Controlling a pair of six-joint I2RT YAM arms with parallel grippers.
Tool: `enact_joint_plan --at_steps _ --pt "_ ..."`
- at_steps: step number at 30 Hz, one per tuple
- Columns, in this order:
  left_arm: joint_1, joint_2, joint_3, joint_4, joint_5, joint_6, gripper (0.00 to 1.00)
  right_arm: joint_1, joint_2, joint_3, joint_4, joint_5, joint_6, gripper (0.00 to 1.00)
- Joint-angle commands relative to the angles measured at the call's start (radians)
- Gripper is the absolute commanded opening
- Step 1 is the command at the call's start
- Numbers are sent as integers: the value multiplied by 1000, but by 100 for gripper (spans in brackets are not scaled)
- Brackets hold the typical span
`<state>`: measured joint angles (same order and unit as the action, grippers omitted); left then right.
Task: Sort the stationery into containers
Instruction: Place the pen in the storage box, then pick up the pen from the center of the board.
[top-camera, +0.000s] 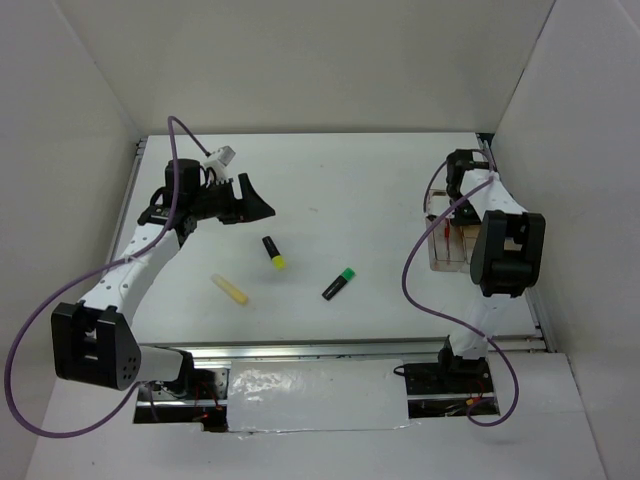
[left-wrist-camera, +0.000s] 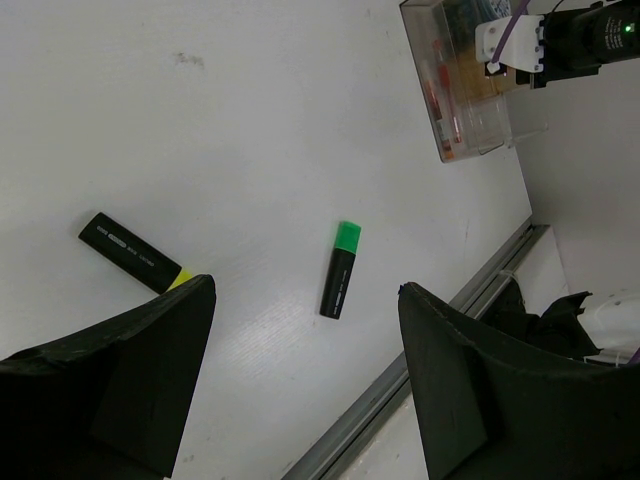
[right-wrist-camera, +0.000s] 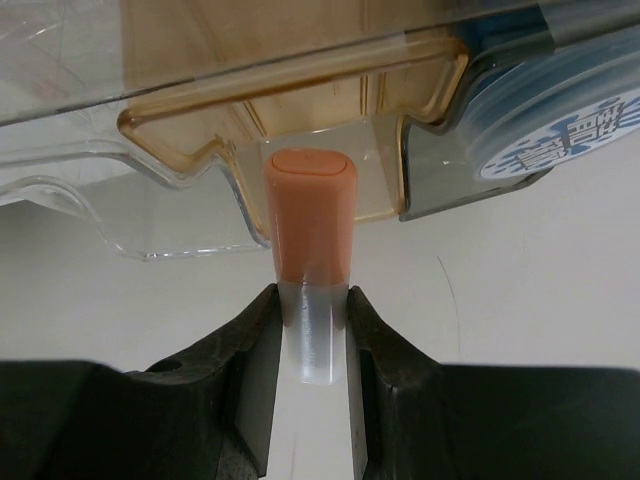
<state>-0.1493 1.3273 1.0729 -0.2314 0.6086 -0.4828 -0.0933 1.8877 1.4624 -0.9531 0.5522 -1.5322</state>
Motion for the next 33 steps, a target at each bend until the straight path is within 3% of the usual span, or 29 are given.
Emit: enact_joint_plan --at_steps 1,7,15,20,23,24,26,28,33 --pt "2 9 10 26 28 -8 86 15 17 16 -49 69 -71 20" --pt "8 4 13 18 28 -5 88 20 44 39 -59 89 -54 45" --pt "22 0 28 -12 34 26 92 26 37 79 -47 57 -39 48" --pt "63 -31 50 -63 146 174 94 50 21 166 -127 -12 21 46" --pt "108 -71 62 -155 229 373 92 87 -21 269 -234 -153 111 45" --pt "131 -86 74 -234 244 529 91 118 -33 323 -258 -196 165 45" --pt "146 -99 99 -337 278 700 90 159 -67 405 -320 -328 222 44" --pt "178 -106 111 -500 258 1062 89 190 -99 469 -360 -453 355 44" --pt "179 -102 41 -752 157 1591 88 213 -170 504 -365 -719 587 44"
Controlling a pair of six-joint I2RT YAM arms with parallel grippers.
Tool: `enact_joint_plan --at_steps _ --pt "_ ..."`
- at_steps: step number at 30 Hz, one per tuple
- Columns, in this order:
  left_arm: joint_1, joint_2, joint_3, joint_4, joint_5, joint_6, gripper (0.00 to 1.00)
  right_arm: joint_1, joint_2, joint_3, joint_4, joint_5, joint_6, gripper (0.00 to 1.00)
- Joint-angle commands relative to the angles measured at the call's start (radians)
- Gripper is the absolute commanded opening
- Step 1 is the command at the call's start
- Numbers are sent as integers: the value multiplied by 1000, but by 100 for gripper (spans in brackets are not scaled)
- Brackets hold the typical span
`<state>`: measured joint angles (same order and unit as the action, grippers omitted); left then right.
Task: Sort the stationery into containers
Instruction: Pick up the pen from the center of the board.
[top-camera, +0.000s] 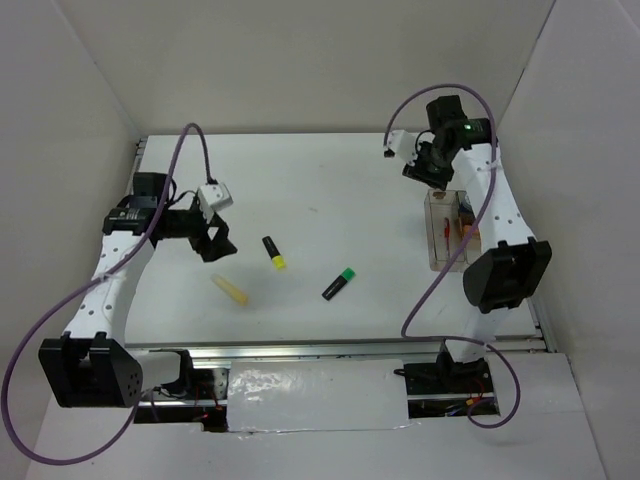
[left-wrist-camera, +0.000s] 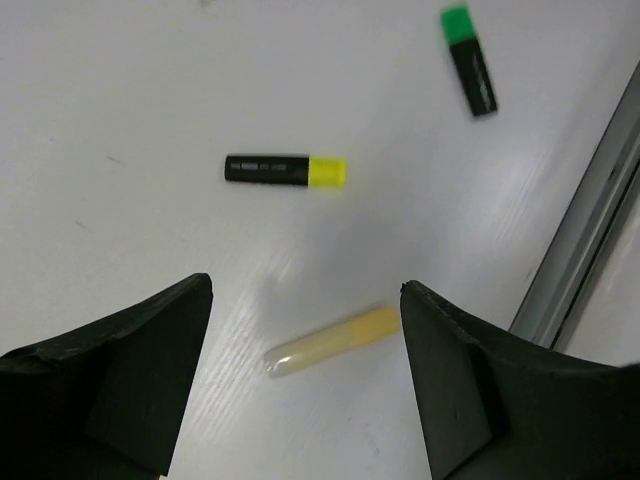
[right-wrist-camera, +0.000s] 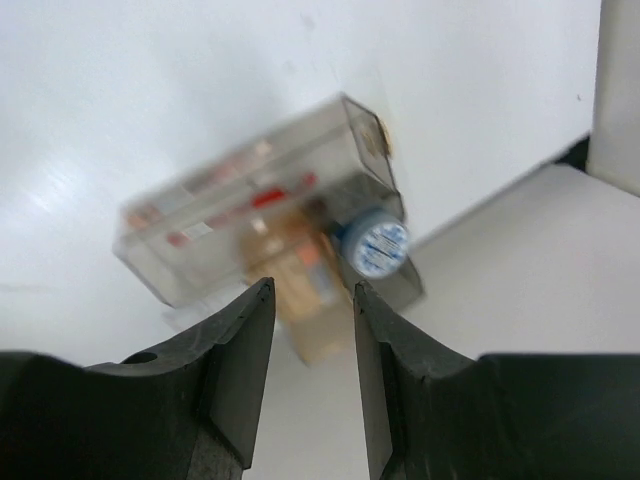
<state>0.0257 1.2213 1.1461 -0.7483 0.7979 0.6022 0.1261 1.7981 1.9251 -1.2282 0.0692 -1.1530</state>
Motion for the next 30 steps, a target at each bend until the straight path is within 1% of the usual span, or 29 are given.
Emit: enact_joint_plan --at_steps 1,2,4,5,7,8,9,12,15,16,19,23,27,30 --pt "3 6 -49 -278 -55 568 88 -5 -106 38 -88 -279 243 45" --pt "6 7 -83 -272 -98 623 87 -8 -120 20 -86 -361 306 45" --pt "32 15 -132 -288 -118 709 86 -8 -160 -6 -79 -437 366 45" --pt "43 20 -146 -305 -127 829 86 -8 -173 -35 -77 -500 416 45" --pt "54 46 -189 -336 -166 959 86 -8 -204 -67 -67 -548 459 45" --pt "52 64 -200 -344 -183 1049 86 -8 -213 -98 -65 -578 492 45" --pt "52 72 -210 -336 -199 1073 86 -8 -220 -113 -60 -591 501 45" --pt "31 113 -220 -280 -210 1079 86 -16 -255 -178 -36 -615 536 46" --pt "-16 158 -212 -232 -229 1058 87 -23 -286 -233 -7 -623 555 45" --pt "-50 165 -215 -215 -238 1047 87 -29 -301 -254 4 -626 570 46" --pt "-102 196 -229 -160 -265 1009 87 -48 -315 -271 18 -654 596 46" --pt "-179 259 -246 -89 -347 992 83 -109 -319 -268 6 -710 616 46" --pt "-207 322 -220 -95 -385 986 79 -184 -338 -290 -2 -749 619 46" --pt "-227 363 -203 -114 -411 989 77 -212 -352 -313 1 -761 615 46"
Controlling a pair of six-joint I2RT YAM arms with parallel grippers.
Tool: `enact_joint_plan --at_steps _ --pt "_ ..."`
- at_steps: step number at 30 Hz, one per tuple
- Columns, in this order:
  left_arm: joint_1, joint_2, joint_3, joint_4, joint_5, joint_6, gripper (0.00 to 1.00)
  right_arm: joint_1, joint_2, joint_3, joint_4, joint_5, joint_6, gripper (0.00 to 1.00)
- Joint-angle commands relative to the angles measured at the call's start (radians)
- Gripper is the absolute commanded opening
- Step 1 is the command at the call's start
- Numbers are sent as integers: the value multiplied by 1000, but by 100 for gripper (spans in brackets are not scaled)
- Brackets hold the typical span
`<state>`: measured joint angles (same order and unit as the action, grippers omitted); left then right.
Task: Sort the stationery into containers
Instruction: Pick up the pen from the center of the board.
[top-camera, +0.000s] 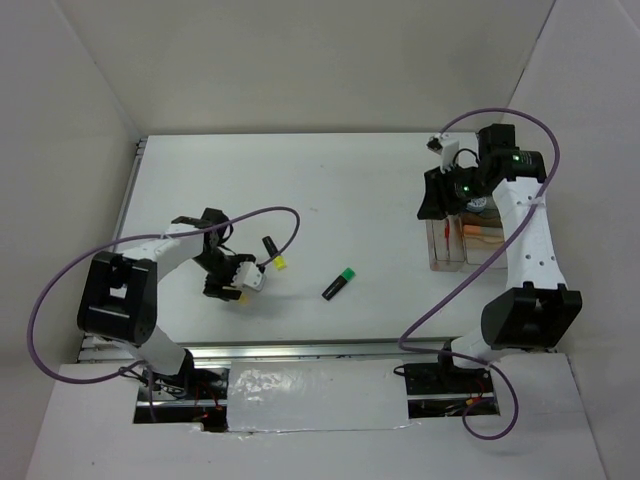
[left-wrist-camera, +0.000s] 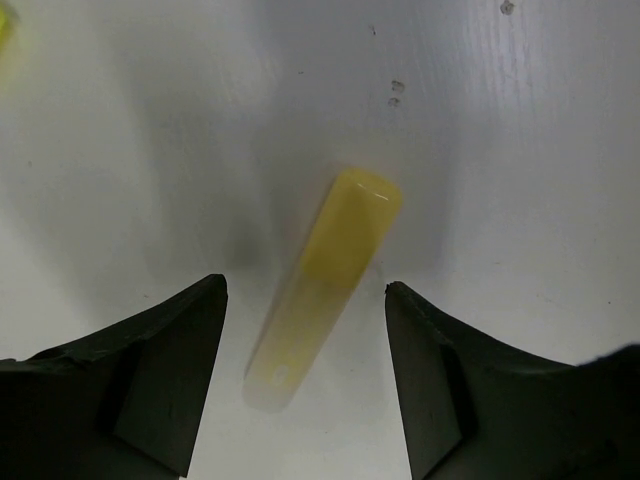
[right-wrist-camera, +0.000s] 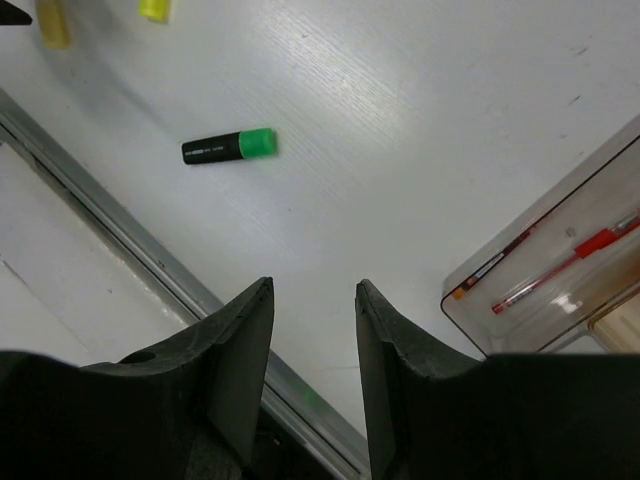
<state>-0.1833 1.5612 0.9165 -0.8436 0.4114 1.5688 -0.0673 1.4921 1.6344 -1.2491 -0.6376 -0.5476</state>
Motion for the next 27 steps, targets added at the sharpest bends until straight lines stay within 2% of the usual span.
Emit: enact_joint_plan --at_steps 1,12,15,17,19,20,22,24,25,26,27 --pt "-22 29 25 -14 -31 19 76 -29 -49 -24 22 -63 6 46" --pt "-108 -39 -99 84 -34 -19 64 -69 -33 -59 31 -109 -2 46" --pt "-136 -58 -130 109 -37 -42 57 -74 -41 -71 36 -122 -2 45" --pt "-140 -67 -140 118 -33 -58 48 -78 -55 -77 48 -138 -2 45" --pt "-140 -75 -119 120 -5 -114 35 -85 -81 -102 86 -163 11 45" --pt "-140 -73 -73 112 41 -145 26 -89 -120 -140 147 -187 21 46" --pt "-139 -72 -7 86 102 -261 22 -89 -170 -190 241 -203 98 47" --pt "-142 -81 135 14 254 -369 15 -86 -254 -261 382 -221 149 48" --pt "-139 -104 178 -11 311 -492 12 -83 -272 -275 419 -227 181 49" --pt "-139 -116 255 -11 420 -554 8 -69 -308 -283 477 -232 192 52" --pt "-134 -136 283 3 472 -626 6 -60 -320 -295 505 -231 225 56"
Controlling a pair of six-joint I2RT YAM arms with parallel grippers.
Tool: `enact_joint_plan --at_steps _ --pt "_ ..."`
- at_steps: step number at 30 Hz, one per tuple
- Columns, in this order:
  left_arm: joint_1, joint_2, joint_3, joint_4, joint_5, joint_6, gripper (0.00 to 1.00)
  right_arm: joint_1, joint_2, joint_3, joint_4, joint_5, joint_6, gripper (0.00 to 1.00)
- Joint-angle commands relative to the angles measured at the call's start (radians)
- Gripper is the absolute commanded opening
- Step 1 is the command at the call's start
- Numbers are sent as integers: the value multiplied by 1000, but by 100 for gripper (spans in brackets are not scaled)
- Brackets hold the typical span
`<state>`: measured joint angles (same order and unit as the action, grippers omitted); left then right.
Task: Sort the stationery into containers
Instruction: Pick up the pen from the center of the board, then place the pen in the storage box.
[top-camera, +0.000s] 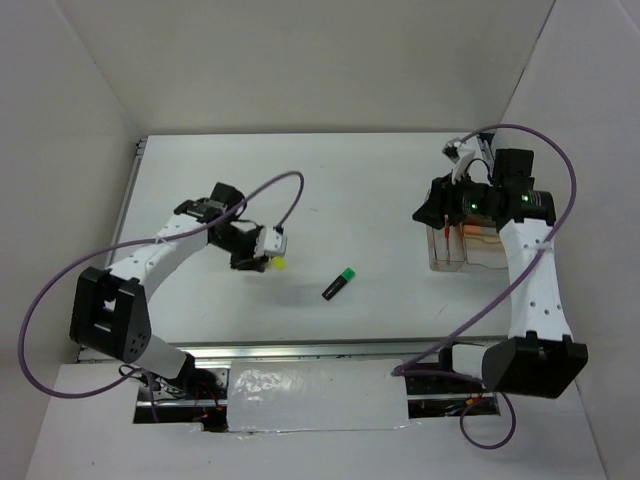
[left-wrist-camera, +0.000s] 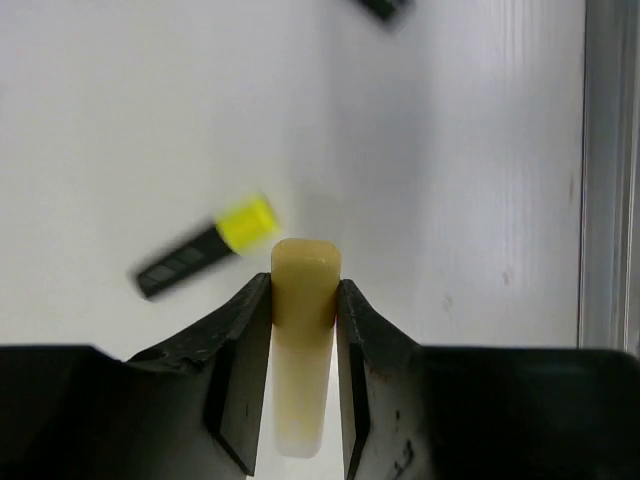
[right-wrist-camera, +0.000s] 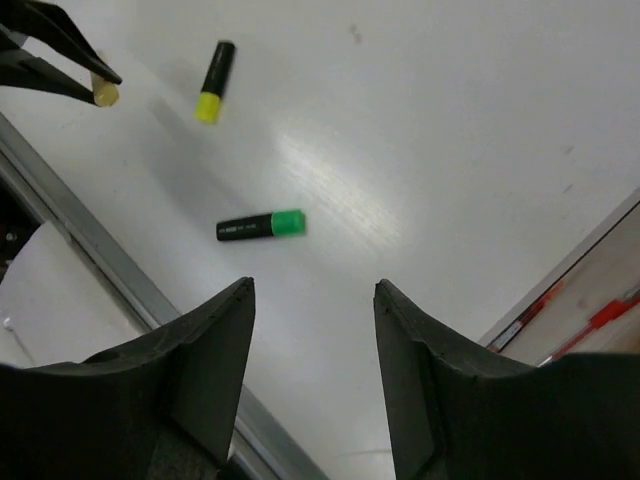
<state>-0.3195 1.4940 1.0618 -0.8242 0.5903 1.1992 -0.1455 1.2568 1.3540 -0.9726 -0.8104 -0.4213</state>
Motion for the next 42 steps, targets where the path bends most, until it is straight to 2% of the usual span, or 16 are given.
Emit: enact_joint_plan --at_steps 1,2,3,5,6,8,9,11,13,14,19,22,28,33,42 --pt "2 -113 156 58 337 -414 5 26 -92 -15 250 -58 114 59" --pt "5 -138 168 119 376 -503 4 47 -106 -16 287 -65 128 61" --pt "14 -168 165 205 444 -731 4 61 -108 -12 302 -75 154 62" --pt "33 -262 130 432 506 -1006 2 95 -117 -4 337 -91 186 62" --pt "51 -290 69 712 523 -1338 1 136 -120 -6 359 -107 231 62" --pt "72 -345 -14 984 523 -1630 0 194 -134 -25 464 -114 300 62" --pt "97 -372 -44 1227 507 -1887 0 252 -137 -45 507 -119 370 62" --pt "138 -390 -109 1485 470 -2179 0 317 -143 -71 640 -115 487 62" --pt "167 -394 -134 1595 421 -2329 0 408 -137 -72 715 -115 548 63" --pt "192 -390 -163 1660 408 -2472 0 435 -120 -56 773 -118 602 63" --pt "195 -403 -141 1741 335 -2521 0 588 -13 11 906 -116 782 64" --pt "178 -406 -137 1764 304 -2543 0 636 50 22 1020 -130 936 64" --pt "180 -420 -146 1780 298 -2554 0 714 151 45 1180 -141 1107 64" --pt "180 -429 -158 1789 302 -2554 0 764 213 114 1184 -145 1116 65" --pt "178 -431 -154 1765 298 -2554 0 810 230 166 1174 -161 1089 64"
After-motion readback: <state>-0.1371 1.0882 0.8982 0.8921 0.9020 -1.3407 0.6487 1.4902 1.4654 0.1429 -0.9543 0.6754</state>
